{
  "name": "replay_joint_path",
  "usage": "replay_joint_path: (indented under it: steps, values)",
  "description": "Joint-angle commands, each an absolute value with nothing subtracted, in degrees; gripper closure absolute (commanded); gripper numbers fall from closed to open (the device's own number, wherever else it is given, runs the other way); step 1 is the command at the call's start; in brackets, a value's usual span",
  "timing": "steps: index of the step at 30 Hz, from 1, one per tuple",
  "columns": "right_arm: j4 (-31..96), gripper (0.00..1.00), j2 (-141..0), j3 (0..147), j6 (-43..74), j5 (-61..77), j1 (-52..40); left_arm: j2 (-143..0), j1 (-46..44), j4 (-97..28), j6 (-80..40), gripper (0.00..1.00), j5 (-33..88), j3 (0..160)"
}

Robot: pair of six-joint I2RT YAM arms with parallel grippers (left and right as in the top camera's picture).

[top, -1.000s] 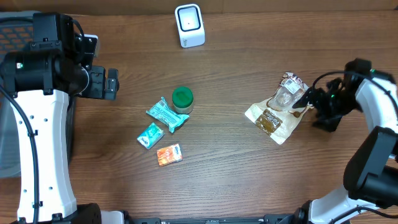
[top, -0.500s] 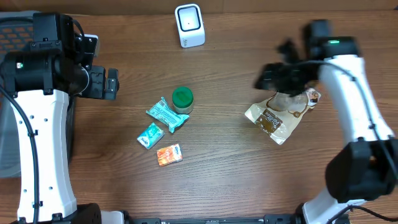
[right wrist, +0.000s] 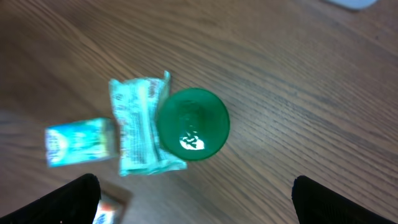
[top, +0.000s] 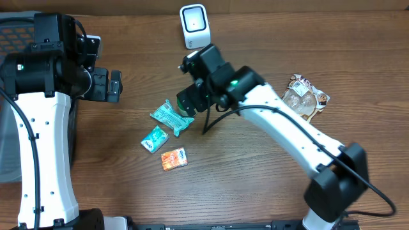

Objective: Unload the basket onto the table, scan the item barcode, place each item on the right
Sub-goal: 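Move the right gripper to the green-lidded jar and grasp its lid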

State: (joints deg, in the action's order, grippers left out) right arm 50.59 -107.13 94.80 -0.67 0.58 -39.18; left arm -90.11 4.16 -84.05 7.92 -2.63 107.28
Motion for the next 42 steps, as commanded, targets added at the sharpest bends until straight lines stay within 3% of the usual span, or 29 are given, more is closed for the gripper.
replay_joint_path:
  steps: [1,7,15,21,28,30,33,36,42]
  values:
    - [50.9,0.00,-112.7,97.4,-3.8,-4.9,-39.6,-90.3,4.1,-84.0,8.6,0.01,-2.7,107.7]
    - [49.5,0.00,-117.9,98.9,-8.0,-3.6,-39.6,-90.3,4.1,-84.0,8.6,0.00,-2.8,107.7]
    - [43.8,0.00,-119.1,98.8,-5.1,4.7,-39.6,-90.3,4.1,-84.0,8.6,0.00,-2.8,107.7]
    - [41.6,0.11,-120.5,98.7,0.3,4.8,-39.6,-90.3,4.1,-84.0,8.6,0.00,-2.8,107.7]
    - [41.5,0.11,-123.6,98.7,-0.2,2.6,-39.6,-90.3,4.1,-84.0,8.6,0.00,-2.8,107.7]
    - [41.8,0.17,-124.1,98.7,-0.2,2.6,-39.6,-90.3,4.1,-84.0,8.6,0.00,-2.7,107.7]
    - [42.0,0.39,-124.1,98.7,1.5,1.3,-39.6,-90.3,4.1,-84.0,8.6,0.00,-2.7,107.7]
    - [42.1,0.49,-124.1,98.7,6.0,-1.5,-39.6,-90.3,4.1,-84.0,8.6,0.00,-2.8,107.7]
    - [46.0,0.53,-124.1,98.7,25.9,-10.7,-39.6,-90.3,4.1,-84.0,8.6,0.01,-2.8,107.7]
